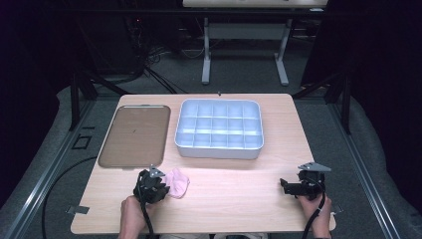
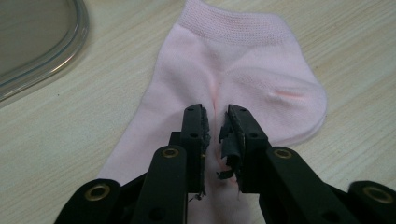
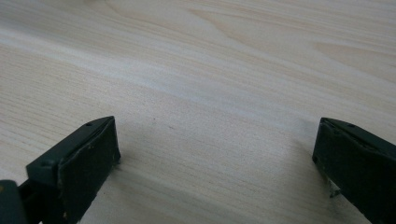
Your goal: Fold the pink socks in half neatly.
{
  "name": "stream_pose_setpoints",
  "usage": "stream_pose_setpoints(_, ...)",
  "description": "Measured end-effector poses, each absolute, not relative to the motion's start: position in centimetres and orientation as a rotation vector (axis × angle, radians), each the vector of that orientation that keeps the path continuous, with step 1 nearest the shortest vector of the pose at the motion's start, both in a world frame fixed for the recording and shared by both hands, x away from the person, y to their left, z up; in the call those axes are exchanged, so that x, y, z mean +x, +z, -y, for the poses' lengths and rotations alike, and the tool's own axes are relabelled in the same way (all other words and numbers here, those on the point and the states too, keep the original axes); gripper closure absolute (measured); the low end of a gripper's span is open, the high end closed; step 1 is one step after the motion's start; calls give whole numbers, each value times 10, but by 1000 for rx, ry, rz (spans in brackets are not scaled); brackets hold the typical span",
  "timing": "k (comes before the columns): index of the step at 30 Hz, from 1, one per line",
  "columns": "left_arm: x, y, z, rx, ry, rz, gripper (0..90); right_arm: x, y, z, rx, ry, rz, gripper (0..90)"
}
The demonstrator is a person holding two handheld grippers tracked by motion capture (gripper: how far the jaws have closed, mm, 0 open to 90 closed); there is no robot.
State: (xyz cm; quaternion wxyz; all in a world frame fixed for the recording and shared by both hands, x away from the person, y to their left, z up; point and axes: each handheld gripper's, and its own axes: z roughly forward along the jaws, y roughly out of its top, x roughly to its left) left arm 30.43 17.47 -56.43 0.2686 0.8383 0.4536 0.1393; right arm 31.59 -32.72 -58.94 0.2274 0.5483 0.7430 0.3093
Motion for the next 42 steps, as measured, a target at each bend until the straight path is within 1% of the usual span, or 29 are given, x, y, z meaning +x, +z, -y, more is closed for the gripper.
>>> stream_pose_setpoints(1, 304, -564, -176, 2267, 360, -1207, 785, 316, -589, 327, 1510, 854, -2048, 0)
stream_pose_setpoints(2, 304, -565, -176, 2253, 373, -1203, 793, 316, -589, 327, 1511, 852, -2047, 0)
stream_pose_setpoints(9, 304, -564, -183, 2203, 319, -1170, 805, 316, -589, 327, 1510, 854, -2049, 0)
stream_pose_setpoints(13, 300, -553, -181, 2170, 290, -1126, 805, 316, -589, 327, 1510, 854, -2048, 0)
stream_pose_setpoints(20, 292, -536, -170, 2139, 283, -1050, 804, 316, -589, 327, 1510, 854, -2048, 0)
stream_pose_setpoints(24, 289, -531, -158, 2135, 275, -1002, 804, 316, -589, 327, 1510, 854, -2048, 0)
stream_pose_setpoints(34, 285, -520, -116, 2160, 246, -859, 803, 316, -589, 327, 1510, 854, -2048, 0)
stream_pose_setpoints(42, 290, -526, -84, 2166, 176, -795, 802, 316, -589, 327, 1510, 854, -2049, 0)
